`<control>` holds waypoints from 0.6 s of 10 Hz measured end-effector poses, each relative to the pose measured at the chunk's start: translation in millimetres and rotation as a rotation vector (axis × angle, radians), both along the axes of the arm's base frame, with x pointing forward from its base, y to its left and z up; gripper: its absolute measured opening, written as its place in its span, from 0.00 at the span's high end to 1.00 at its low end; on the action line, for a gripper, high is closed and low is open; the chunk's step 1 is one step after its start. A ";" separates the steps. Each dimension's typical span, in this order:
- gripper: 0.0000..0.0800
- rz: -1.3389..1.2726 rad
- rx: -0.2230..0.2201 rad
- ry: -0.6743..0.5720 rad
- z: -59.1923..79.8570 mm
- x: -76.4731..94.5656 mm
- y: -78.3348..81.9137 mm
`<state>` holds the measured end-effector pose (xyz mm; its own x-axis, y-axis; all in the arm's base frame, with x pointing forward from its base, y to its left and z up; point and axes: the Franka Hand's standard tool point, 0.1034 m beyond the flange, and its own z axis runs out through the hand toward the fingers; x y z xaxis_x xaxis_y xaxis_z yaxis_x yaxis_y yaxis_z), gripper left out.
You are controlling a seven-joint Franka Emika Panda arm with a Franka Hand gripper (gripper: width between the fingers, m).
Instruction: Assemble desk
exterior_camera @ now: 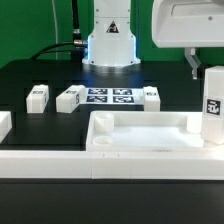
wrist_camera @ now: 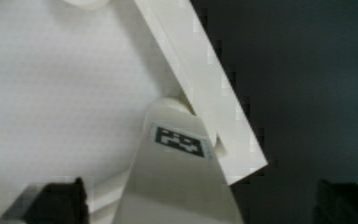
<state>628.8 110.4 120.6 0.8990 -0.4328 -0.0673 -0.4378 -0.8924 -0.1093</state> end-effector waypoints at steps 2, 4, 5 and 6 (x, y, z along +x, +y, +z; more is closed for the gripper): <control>0.19 0.171 0.002 -0.021 -0.8 -0.3 -0.1; 0.19 0.352 0.001 -0.043 -2.0 -0.5 -0.9; 0.19 0.476 -0.024 -0.063 -4.1 0.5 -3.6; 0.19 0.608 -0.039 -0.096 -4.8 3.2 -5.6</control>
Offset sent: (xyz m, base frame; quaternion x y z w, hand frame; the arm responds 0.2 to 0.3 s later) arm 0.0000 0.0000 0.0000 0.0000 0.0000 -0.1938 0.9810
